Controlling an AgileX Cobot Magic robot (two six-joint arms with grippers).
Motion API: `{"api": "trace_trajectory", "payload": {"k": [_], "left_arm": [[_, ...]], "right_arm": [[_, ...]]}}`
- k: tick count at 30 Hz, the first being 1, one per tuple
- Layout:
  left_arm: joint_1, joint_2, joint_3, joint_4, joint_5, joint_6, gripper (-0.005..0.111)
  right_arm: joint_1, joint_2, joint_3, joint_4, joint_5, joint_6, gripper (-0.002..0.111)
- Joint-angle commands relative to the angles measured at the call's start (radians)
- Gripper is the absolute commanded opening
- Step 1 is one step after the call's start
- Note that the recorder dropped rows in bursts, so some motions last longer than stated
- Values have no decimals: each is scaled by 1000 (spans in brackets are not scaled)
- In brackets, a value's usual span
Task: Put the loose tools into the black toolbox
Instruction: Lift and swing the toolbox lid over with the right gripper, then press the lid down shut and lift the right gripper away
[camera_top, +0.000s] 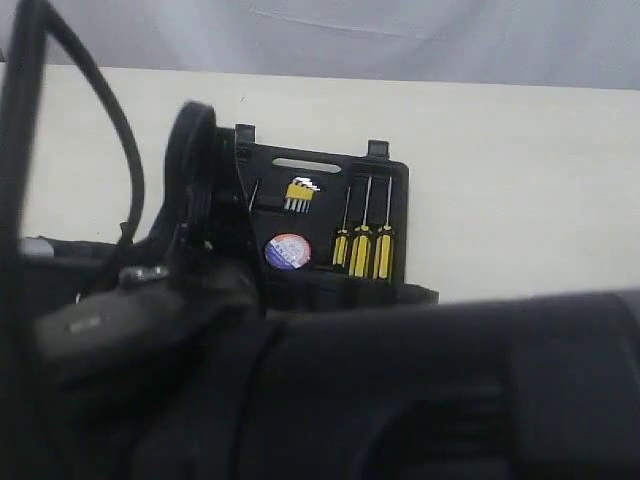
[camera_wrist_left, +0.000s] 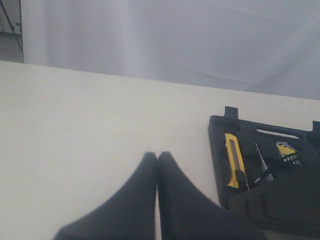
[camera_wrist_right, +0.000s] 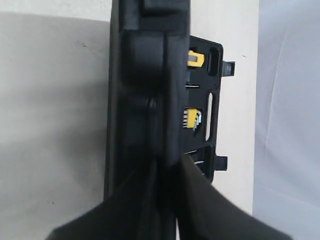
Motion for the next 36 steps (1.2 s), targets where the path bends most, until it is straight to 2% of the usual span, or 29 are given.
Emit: {"api": "trace_trajectory", "payload": {"k": [1, 5, 8, 10, 13, 17, 21, 28, 30, 34, 36], "left_arm": [[-6, 4, -5, 4, 1, -1, 0], [-6, 4, -5, 4, 1, -1, 0], [-6, 4, -5, 4, 1, -1, 0], [-6, 4, -5, 4, 1, -1, 0], [-6, 4, -5, 4, 1, -1, 0], [-6, 4, -5, 4, 1, -1, 0], [-6, 4, -5, -4, 1, -1, 0], [-6, 4, -5, -4, 1, -1, 0], [-6, 4, -5, -4, 1, -1, 0], [-6, 4, -5, -4, 1, -1, 0], [-6, 4, -5, -4, 1, -1, 0]], "right_arm": [[-58, -25, -87, -61, 11, -156, 0], [-162, -25, -155, -1, -35, -291, 0], [-335, -25, -254, 247, -119, -553, 0], [-501, -3, -321, 467, -188, -769, 0], [-656, 61, -329, 483, -314, -885, 0], [-812, 241, -329, 473, -587, -910, 0], [-849, 383, -329, 438, -734, -910, 0], [-849, 504, -329, 361, -776, -811, 0], [-850, 516, -329, 323, -778, -745, 8], [-857, 517, -329, 247, -774, -633, 38], [-859, 515, -329, 224, -772, -596, 49]]}}
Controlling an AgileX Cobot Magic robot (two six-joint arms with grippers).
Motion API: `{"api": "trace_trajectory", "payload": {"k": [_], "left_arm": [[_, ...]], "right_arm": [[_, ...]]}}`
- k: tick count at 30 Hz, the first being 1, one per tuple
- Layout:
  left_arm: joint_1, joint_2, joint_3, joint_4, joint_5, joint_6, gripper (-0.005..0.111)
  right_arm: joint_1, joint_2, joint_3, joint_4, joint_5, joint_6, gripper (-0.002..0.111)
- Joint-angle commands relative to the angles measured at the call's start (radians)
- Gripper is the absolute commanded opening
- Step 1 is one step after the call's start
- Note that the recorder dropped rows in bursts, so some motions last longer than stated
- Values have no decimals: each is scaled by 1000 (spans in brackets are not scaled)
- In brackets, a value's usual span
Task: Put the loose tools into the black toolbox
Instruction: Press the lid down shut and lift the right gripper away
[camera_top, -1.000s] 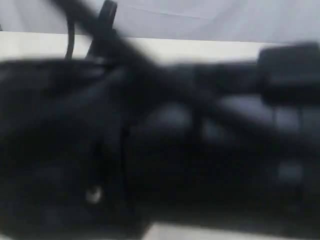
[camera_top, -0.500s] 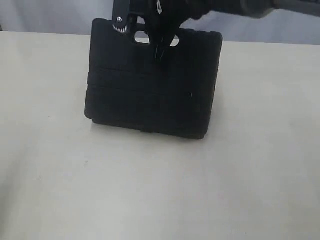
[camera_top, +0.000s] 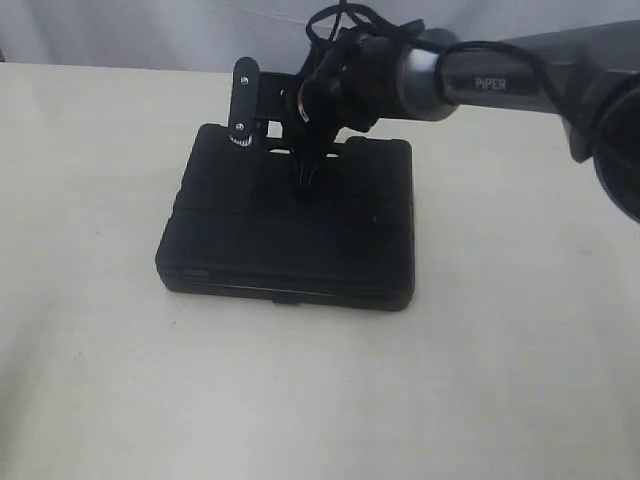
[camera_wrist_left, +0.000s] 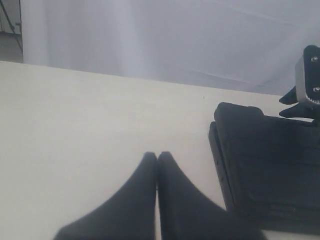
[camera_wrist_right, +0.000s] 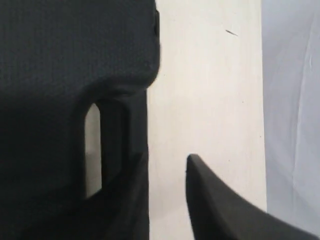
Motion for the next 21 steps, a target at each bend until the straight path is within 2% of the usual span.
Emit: {"api": "trace_trajectory", "payload": {"k": [1, 10, 13, 16, 17, 21], "left_arm": [[-6, 4, -5, -4, 1, -1, 0], [-6, 4, -5, -4, 1, -1, 0], [-6, 4, -5, -4, 1, -1, 0], [-6, 4, -5, -4, 1, -1, 0], [-6, 4, -5, -4, 1, -1, 0], [-6, 4, -5, -4, 1, -1, 0]], "right_arm": [[-12, -1, -2, -66, -4, 101, 52], [-9, -66, -2, -66, 33, 179, 50], [-9, -121, -2, -66, 103, 222, 33], [-9, -195, -2, -66, 215, 227, 5], [-9, -223, -2, -66, 260, 227, 0], [-9, -339, -2, 0, 442, 221, -1]]}}
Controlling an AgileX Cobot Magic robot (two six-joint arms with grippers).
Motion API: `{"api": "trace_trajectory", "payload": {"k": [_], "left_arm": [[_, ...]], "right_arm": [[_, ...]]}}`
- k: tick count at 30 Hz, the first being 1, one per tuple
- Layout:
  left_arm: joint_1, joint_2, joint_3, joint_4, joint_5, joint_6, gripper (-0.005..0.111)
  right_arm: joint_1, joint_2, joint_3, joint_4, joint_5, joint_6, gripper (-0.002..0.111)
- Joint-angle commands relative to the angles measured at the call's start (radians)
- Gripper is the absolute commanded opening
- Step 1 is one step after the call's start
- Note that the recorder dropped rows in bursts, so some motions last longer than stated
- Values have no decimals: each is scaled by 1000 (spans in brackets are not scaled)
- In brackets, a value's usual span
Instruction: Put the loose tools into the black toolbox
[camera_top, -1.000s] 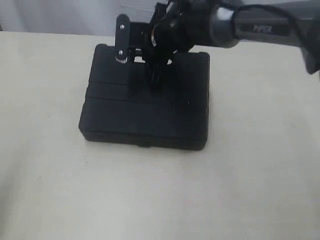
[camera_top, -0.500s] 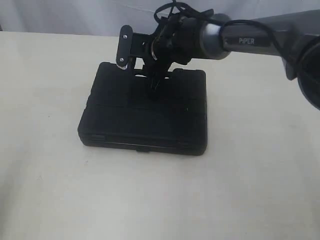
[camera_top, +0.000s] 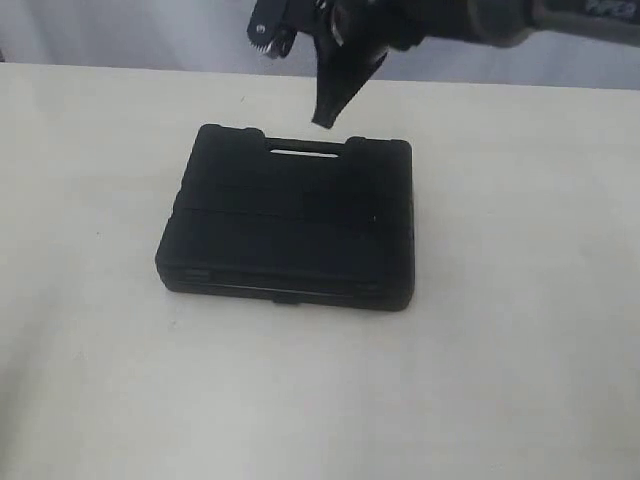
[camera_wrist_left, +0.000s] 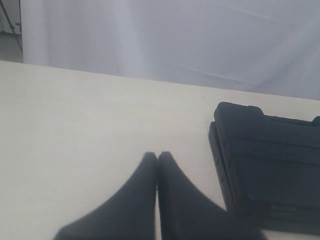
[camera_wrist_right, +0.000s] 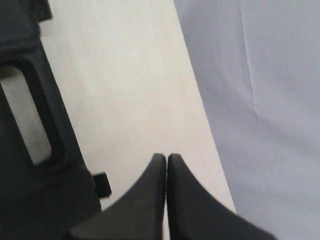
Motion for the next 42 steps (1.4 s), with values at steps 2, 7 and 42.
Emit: {"api": "trace_trajectory", "payload": {"k": [2, 7, 42], "left_arm": [[-6, 4, -5, -4, 1, -1, 0], [-6, 4, -5, -4, 1, -1, 0], [-6, 4, -5, -2, 1, -1, 0]], "right_arm": [[-5, -182, -2, 138, 269, -28, -1], [-3, -396, 76, 364, 358, 13, -1], [227, -1162, 925, 576, -244, 405, -1]]}}
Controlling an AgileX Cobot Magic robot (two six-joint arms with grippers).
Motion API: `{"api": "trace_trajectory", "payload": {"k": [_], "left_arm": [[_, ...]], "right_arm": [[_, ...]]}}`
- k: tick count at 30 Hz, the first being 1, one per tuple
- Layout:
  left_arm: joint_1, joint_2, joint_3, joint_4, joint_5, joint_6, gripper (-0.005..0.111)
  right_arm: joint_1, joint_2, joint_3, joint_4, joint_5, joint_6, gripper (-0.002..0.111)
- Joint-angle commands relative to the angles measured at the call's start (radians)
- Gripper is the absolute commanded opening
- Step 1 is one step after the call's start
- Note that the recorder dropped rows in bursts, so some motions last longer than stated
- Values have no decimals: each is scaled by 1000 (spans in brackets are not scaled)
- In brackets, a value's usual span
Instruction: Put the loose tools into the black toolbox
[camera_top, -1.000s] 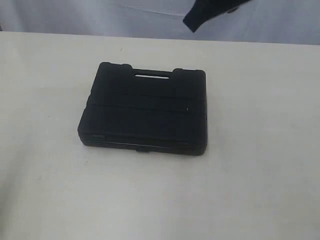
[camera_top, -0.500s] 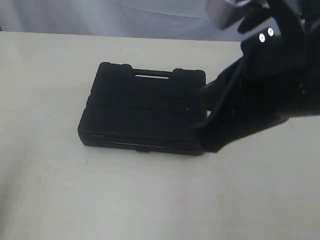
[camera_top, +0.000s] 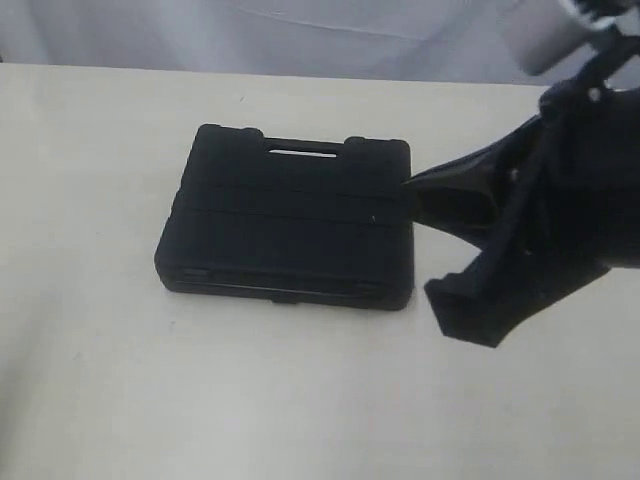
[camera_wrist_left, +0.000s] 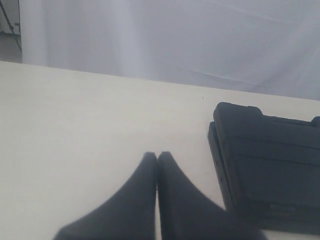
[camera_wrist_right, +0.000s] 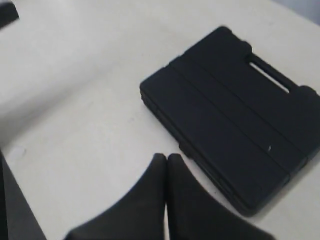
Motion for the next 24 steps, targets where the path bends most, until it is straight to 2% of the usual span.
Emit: {"api": "trace_trajectory", "payload": {"k": [1, 5, 8, 14, 21, 24], "left_arm": [[-6, 4, -5, -2, 1, -1, 0], [-6, 4, -5, -2, 1, -1, 0], [-6, 4, -5, -2, 1, -1, 0], [-6, 4, -5, -2, 1, -1, 0], [-6, 4, -5, -2, 1, -1, 0], [-6, 4, -5, -2, 1, -1, 0]], "right_arm": [[-162, -102, 186, 133, -306, -94, -1], [-359, -187, 383, 309, -511, -135, -1], [-456, -278, 505, 347, -556, -135, -1], [-566, -544, 645, 344, -554, -192, -1], [-771, -822, 796, 344, -557, -230, -1], [-798, -886, 843, 344, -557, -310, -1]]}}
